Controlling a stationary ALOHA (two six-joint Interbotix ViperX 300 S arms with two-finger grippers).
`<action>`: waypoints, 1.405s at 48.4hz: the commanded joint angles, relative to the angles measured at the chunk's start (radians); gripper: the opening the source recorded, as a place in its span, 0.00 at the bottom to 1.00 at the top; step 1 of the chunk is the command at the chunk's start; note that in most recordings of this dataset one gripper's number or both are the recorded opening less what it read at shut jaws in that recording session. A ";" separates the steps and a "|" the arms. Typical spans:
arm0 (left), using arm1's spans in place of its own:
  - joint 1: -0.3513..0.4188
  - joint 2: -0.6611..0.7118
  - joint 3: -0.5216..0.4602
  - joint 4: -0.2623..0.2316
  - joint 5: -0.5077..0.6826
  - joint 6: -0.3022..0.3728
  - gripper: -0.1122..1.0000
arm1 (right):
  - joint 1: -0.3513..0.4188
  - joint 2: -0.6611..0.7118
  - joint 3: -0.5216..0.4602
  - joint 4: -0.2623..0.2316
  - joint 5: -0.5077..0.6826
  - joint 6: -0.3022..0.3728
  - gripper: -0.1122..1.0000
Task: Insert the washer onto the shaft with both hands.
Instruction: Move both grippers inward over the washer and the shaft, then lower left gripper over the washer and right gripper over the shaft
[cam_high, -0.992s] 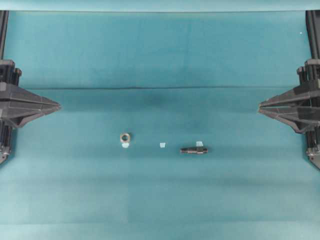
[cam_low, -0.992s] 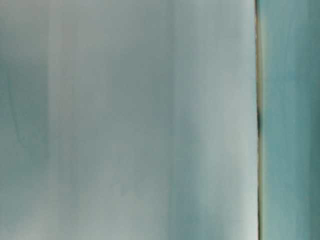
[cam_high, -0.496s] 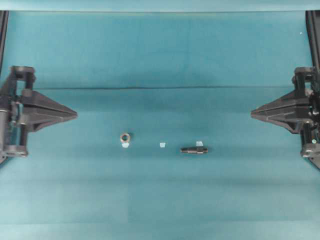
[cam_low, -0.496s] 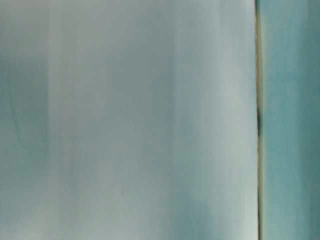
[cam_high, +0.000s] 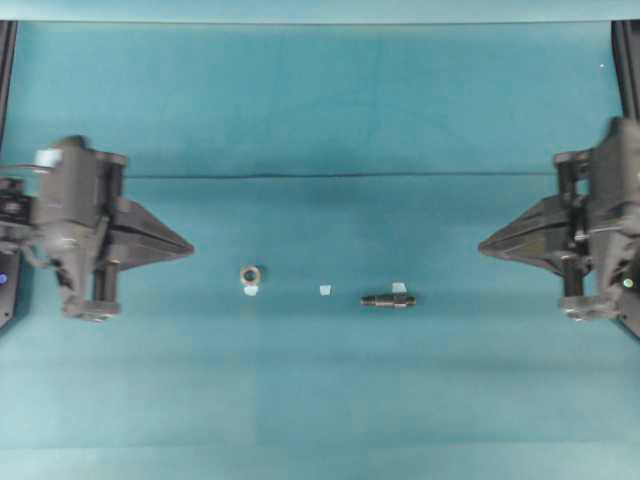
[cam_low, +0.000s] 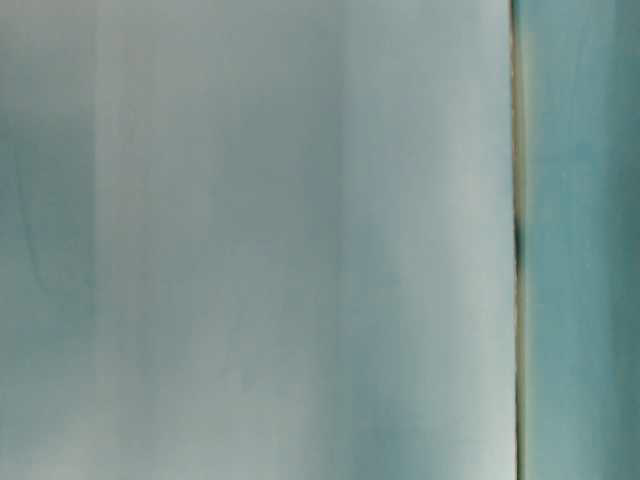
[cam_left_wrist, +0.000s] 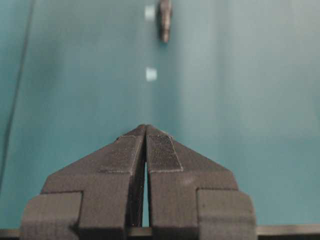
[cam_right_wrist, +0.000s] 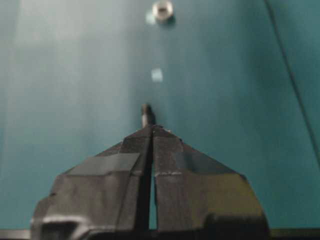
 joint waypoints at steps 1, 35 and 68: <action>0.002 0.051 -0.060 0.003 0.043 0.003 0.13 | 0.000 0.052 -0.049 0.002 0.023 0.006 0.02; 0.005 0.385 -0.299 0.008 0.281 0.009 0.13 | 0.002 0.449 -0.308 -0.014 0.252 -0.006 0.02; 0.041 0.466 -0.344 0.015 0.339 0.014 0.13 | 0.021 0.584 -0.393 -0.029 0.250 -0.008 0.02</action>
